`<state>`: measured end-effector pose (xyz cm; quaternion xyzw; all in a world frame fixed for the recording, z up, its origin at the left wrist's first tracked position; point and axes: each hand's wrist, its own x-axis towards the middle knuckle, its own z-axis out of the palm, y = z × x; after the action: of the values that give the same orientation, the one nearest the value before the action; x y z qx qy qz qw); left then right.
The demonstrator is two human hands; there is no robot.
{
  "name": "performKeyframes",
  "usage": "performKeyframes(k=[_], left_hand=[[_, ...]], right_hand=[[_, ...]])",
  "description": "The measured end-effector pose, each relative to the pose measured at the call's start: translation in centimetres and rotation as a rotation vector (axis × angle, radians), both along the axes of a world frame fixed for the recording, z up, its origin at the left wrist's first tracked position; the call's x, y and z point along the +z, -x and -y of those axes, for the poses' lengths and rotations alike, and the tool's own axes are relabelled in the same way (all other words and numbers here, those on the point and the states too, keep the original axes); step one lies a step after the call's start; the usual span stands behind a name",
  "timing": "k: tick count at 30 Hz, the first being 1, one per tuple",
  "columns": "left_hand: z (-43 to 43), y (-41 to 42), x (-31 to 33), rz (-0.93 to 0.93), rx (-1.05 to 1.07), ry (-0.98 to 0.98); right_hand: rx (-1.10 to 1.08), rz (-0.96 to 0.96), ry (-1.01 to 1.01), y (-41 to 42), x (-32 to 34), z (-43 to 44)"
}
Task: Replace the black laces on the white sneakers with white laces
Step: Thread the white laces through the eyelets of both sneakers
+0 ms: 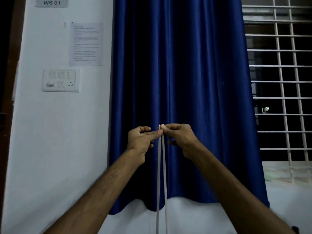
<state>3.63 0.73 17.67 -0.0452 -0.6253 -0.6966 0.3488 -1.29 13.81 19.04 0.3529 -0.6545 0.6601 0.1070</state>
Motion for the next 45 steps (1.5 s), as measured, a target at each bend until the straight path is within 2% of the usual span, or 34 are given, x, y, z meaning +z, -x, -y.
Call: performKeyframes(k=[5, 8, 11, 14, 18, 24, 26, 29, 30, 32, 36, 38, 41, 43, 45], left_hand=[[0.1, -0.2, 0.4, 0.062, -0.011, 0.033], [0.3, -0.3, 0.5, 0.105, -0.01, 0.141], [0.3, -0.1, -1.0, 0.199, -0.144, 0.289], [0.0, -0.1, -3.8, 0.243, -0.25, 0.311], [0.4, 0.0, -7.0, 0.231, -0.224, 0.274], [1.3, -0.1, -8.6, 0.293, -0.239, 0.376], [1.6, -0.3, -9.8, 0.323, -0.264, 0.416], [1.9, -0.1, -11.5, 0.33, -0.22, 0.482], [1.9, 0.1, -12.0, 0.33, -0.192, 0.491], [2.0, 0.7, -12.6, 0.3, -0.115, 0.538], [1.7, 1.7, -12.8, 0.175, 0.046, 0.674], [1.5, 2.0, -12.4, 0.143, 0.14, 0.72], [1.4, 2.6, -12.5, 0.134, 0.182, 0.746], [1.5, 2.9, -12.6, 0.13, 0.261, 0.833], [1.4, 3.0, -12.3, 0.137, 0.2, 0.82]], right_hand=[[0.138, 0.15, -0.037, 0.3, 0.1, -0.2], [0.184, 0.16, -0.025, 0.4, 0.5, -0.1], [0.145, 0.139, 0.01, 0.4, 0.4, 0.5], [0.021, 0.159, 0.057, 1.0, -0.7, 0.9], [-0.104, 0.227, 0.05, 2.8, -3.9, 0.7], [-0.181, 0.419, 0.098, 5.1, -9.4, 0.2], [-0.228, 0.417, 0.014, 6.0, -11.9, 0.0], [-0.289, 0.307, -0.253, 6.3, -15.7, 0.4], [-0.305, 0.253, -0.254, 6.0, -16.6, 0.5], [-0.187, 0.181, -0.149, 4.6, -17.5, 0.7], [0.363, 0.349, 0.013, 1.3, -18.3, 2.5], [0.407, 0.392, 0.085, 0.6, -18.7, 3.1], [0.279, 0.373, 0.115, 0.2, -18.9, 3.3], [0.255, 0.339, 0.124, 0.3, -18.9, 3.1], [0.285, 0.318, 0.15, 0.2, -18.8, 3.0]])
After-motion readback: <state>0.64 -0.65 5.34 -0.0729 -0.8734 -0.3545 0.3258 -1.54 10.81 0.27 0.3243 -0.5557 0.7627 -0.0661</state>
